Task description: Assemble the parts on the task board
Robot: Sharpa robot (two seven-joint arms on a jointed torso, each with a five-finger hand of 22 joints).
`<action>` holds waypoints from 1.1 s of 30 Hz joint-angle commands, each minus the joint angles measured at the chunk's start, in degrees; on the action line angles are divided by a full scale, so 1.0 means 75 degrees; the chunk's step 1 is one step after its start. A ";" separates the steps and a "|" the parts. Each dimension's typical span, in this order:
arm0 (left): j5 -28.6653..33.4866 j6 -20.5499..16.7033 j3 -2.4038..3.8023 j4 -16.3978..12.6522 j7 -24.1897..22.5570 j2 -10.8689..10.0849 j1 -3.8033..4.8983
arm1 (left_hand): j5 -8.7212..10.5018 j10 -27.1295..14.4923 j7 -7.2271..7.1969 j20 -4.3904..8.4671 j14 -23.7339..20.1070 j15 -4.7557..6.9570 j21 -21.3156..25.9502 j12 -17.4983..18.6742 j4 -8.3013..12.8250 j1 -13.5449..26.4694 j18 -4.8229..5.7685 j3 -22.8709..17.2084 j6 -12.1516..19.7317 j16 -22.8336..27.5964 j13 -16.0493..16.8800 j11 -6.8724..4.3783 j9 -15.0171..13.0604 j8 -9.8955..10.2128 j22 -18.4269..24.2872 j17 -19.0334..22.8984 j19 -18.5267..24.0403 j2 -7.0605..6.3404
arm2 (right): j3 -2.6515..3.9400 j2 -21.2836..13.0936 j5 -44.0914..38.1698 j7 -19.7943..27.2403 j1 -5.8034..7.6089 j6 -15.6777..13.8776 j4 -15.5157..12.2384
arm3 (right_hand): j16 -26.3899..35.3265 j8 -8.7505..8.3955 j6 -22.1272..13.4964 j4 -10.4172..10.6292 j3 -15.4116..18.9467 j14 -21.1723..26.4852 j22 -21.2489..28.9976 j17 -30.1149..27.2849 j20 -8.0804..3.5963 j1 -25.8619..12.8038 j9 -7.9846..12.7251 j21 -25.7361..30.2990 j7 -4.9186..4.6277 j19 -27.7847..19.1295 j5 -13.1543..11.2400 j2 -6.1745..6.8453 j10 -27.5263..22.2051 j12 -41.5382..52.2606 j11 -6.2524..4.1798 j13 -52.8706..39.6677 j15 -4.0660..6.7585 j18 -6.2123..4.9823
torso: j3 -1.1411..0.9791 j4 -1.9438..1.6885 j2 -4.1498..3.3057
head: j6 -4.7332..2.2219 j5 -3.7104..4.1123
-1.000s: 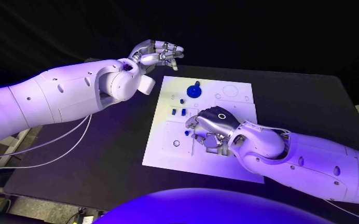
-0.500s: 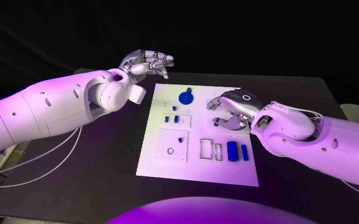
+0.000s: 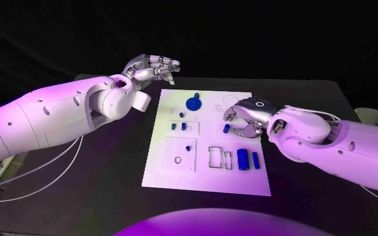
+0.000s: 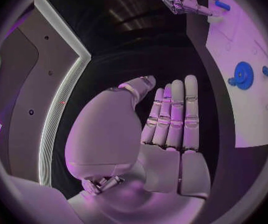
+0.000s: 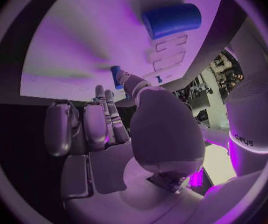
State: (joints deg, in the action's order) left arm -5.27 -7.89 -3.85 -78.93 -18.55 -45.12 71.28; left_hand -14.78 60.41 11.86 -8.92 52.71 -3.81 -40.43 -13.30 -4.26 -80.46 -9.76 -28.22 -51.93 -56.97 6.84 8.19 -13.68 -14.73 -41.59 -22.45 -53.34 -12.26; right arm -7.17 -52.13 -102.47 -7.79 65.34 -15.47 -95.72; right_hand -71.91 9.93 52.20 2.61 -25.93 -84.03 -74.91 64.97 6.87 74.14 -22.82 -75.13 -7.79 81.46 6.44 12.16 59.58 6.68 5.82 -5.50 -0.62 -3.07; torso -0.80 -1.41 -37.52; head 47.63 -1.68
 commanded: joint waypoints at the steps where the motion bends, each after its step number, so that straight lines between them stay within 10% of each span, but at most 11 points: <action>1: 0.0047 0.0132 0.0004 -0.0003 -0.0030 -0.0005 0.0005 | 0.0008 -0.0058 -0.0007 -0.0021 -0.0015 -0.0035 0.0047 0.0037 0.0010 -0.0018 -0.0089 -0.0001 0.0051 0.0050 -0.0010 -0.0015 0.0011 -0.0012 0.0009 0.0010 -0.0045 0.0056 | -0.0004 0.0008 -0.0049 0.0081 -0.0027 0.0394 -0.0007 | -0.0069 0.0015 0.0089 0.0030 0.0020 -0.0132 -0.0672 0.0027 -0.0009 0.0090 0.0004 -0.0059 -0.0012 0.0081 0.0025 0.0012 0.0082 0.0084 -0.0023 -0.0017 -0.0029 -0.0075 | 0.0011 0.0004 0.0001 | 0.0016 -0.0012; 33: 0.0047 0.0204 0.0001 0.0005 0.0038 -0.0035 0.0005 | 0.0011 -0.0056 -0.0009 -0.0025 -0.0010 -0.0035 0.0059 0.0023 -0.0003 -0.0011 -0.0092 0.0007 0.0052 0.0051 -0.0010 -0.0016 0.0010 -0.0025 0.0017 0.0008 -0.0054 0.0076 | -0.0012 0.0222 0.0149 0.0196 -0.0154 -0.0107 0.0084 | -0.0582 0.0332 0.0913 0.0178 -0.1050 -0.0273 -0.1237 0.0510 -0.0148 0.0243 -0.0125 -0.0816 0.0036 0.0511 -0.0237 -0.0464 0.1007 0.0397 -0.0216 -0.0049 0.0126 0.0107 | 0.0013 0.0004 0.0003 | 0.0059 -0.0046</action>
State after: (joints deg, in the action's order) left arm -5.26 -7.48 -3.88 -78.81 -18.19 -45.43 71.27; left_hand -14.78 60.42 11.86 -8.92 52.71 -3.81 -40.19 -13.30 -4.26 -80.46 -9.76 -28.22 -51.94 -56.97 6.84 8.19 -13.66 -14.73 -41.54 -22.45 -53.34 -12.26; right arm -7.21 -50.55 -100.98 -6.45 64.30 -15.66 -94.98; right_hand -76.11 12.30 58.92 3.81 -33.80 -83.93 -74.94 68.77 6.04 75.92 -23.63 -81.11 -7.48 83.94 4.69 9.40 66.99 9.56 4.15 -5.68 -0.03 -3.07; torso -0.71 -1.38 -37.50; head 48.02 -1.97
